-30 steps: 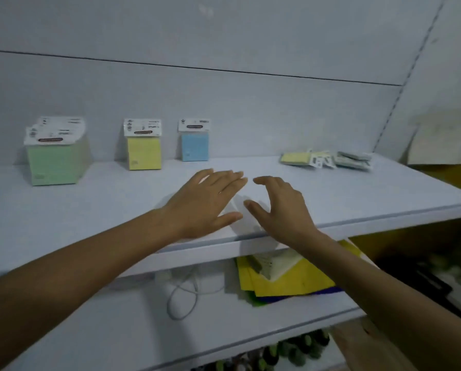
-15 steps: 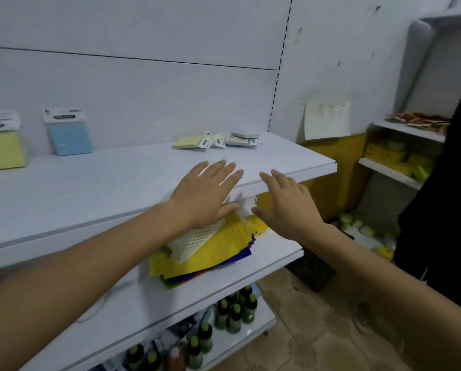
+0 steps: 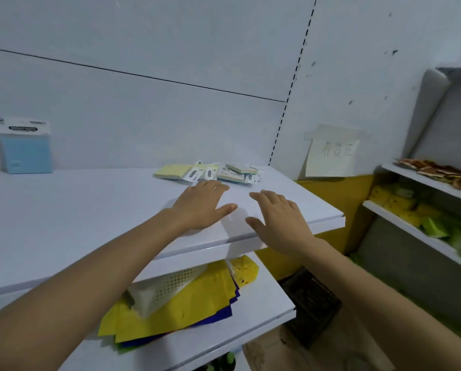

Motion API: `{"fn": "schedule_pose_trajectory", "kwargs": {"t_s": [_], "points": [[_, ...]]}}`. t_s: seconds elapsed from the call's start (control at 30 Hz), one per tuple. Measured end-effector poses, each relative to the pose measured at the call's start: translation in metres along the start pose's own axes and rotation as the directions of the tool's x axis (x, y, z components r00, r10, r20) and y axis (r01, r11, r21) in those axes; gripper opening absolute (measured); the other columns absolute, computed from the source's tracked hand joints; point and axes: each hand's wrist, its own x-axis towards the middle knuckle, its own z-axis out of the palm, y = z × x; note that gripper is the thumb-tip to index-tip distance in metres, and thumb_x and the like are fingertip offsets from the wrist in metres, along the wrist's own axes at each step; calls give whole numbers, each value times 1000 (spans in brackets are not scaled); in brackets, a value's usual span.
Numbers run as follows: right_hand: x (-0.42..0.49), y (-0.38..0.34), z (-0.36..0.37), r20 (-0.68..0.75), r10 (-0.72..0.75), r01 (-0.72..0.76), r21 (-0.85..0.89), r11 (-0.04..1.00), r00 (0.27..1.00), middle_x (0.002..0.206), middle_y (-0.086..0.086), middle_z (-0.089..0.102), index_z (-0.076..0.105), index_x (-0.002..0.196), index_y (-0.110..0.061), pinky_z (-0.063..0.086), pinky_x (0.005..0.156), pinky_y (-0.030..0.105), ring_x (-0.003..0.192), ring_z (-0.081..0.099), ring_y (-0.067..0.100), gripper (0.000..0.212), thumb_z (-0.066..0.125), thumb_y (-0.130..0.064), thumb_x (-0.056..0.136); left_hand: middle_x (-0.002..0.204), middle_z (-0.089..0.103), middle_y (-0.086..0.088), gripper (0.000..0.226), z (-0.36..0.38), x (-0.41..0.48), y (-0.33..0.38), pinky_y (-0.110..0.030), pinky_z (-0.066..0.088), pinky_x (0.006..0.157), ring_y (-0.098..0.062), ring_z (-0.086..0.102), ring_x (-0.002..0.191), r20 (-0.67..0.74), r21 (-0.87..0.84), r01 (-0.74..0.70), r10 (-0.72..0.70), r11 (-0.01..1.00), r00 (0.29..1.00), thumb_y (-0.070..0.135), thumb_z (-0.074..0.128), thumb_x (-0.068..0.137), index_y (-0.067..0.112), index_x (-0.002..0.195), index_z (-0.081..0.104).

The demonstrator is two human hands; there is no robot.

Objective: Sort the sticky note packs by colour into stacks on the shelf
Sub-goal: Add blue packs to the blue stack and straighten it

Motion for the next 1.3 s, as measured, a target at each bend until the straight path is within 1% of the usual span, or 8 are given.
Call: {"fn": "schedule_pose_trajectory", "kwargs": {"t_s": [0.23,0.4,0.6,0.7,0.83,0.9,1.2,1.3], "points": [[65,53,24,-31,-35,34,-32,999,999,148,1,38,35,140,-24,29,108,39,133,36,23,53,46,-45,93,155,24,-7,62,40,87,-13,-40,22,114,-24,19,142,7,-121,-16,17,993,1000,50,41,93,18,144,30],[99,83,53,-48,-36,42,128,991,998,143,-1,44,42,135,-25,33,102,35,128,41,20,47,51,-41,92,154,25,-5,62,67,112,-17,-38,21,115,-22,19,142,68,-150,-3,13,989,998,50,41,93,20,145,28],[166,103,71,-214,-54,125,331,936,975,126,3,56,55,122,-16,41,92,34,113,51,23,34,56,-22,89,152,27,1,61,73,113,-22,-33,21,114,-15,20,140,-1,-186,-24,24,982,1000,49,44,92,23,145,27],[209,107,76,-277,-74,189,417,889,958,123,3,56,55,120,-15,40,91,29,112,51,21,33,58,-26,89,151,28,7,59,74,114,-27,-22,17,112,-9,19,139,-24,-232,-18,12,973,1000,49,46,91,28,144,30],[251,125,90,-64,-316,317,352,880,947,144,6,43,41,138,-20,31,106,37,130,38,23,63,57,-51,86,145,35,14,55,74,116,-29,-1,7,104,5,20,132,-55,-288,-1,-15,958,998,44,52,89,28,140,37],[255,127,105,27,-395,351,406,844,918,144,4,42,37,141,-19,31,108,35,132,37,23,66,49,-56,88,142,36,17,54,74,115,-28,1,6,103,9,21,130,-70,-302,36,-60,953,996,41,55,88,26,138,40],[259,131,129,-85,-448,425,508,749,890,144,2,40,34,141,-21,33,105,41,135,29,22,65,40,-59,89,142,38,18,60,57,115,-4,-19,28,109,3,31,132,21,-81,276,-275,958,961,51,53,83,32,138,39],[260,133,125,-82,-469,431,555,712,880,141,-1,43,37,140,-24,34,105,39,132,35,21,64,42,-60,87,133,41,12,67,57,129,8,-28,40,98,-6,38,124,-125,55,397,-388,916,913,62,53,76,34,135,42]]}}
